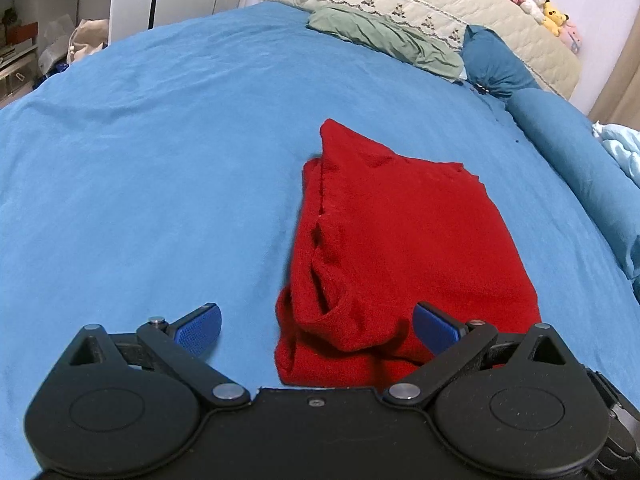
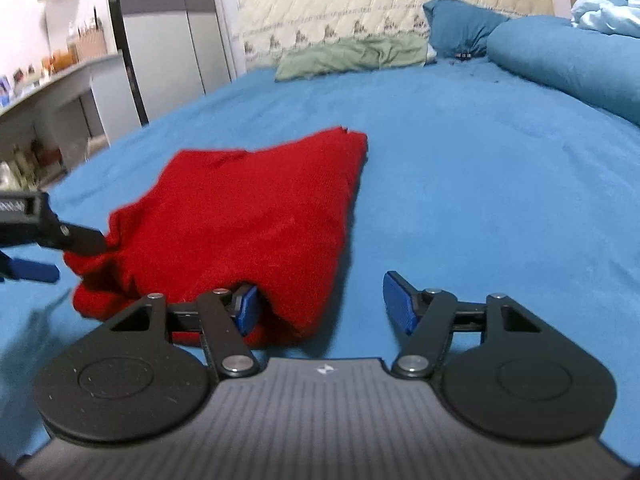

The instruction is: Fold small clothes

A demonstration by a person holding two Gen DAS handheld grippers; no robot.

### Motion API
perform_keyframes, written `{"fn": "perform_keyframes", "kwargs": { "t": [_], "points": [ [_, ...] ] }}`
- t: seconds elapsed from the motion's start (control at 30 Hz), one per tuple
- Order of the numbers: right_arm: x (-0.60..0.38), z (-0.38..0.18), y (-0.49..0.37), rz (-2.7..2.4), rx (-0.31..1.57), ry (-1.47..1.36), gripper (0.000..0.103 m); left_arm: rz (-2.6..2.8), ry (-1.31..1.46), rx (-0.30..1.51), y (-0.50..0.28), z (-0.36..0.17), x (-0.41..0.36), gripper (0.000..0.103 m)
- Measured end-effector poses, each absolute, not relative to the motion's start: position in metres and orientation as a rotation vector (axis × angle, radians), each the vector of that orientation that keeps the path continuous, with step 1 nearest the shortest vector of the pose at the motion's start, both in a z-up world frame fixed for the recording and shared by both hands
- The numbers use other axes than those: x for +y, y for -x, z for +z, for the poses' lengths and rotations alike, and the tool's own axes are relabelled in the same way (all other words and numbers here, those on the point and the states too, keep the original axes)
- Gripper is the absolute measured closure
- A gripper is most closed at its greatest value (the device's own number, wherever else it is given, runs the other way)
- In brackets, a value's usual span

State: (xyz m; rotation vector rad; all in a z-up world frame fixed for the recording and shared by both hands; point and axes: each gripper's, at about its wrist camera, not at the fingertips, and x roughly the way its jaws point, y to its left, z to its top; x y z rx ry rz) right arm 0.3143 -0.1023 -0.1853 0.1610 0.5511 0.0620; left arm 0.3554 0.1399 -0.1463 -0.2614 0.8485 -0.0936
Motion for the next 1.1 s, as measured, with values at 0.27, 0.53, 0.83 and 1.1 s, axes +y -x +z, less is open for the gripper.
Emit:
{"fn": "perform_keyframes", "kwargs": {
  "t": [0.27,0.53,0.83,1.1],
  "points": [
    [-0.1,-0.182,-0.331,0.039,0.574,-0.125,0.05,-0.08,0.253,0.83,-0.358,-0.143,0.144,0.0],
    [-0.122,-0.19,-0.321,0.049,0.655,0.008,0.045,-0.052,0.04,0.872,-0.352,-0.181,0.147,0.0],
    [-0.144,-0.18,-0.309,0.187,0.71,0.022,0.037,-0.042,0.052,0.925,-0.338,-0.158,0.164,0.002],
    [-0.177,-0.103,-0.319,0.327,0.666,-0.149,0.0,-0.207,0.145,0.842,-0.377,-0.101,0.155,0.0]
  ]
}}
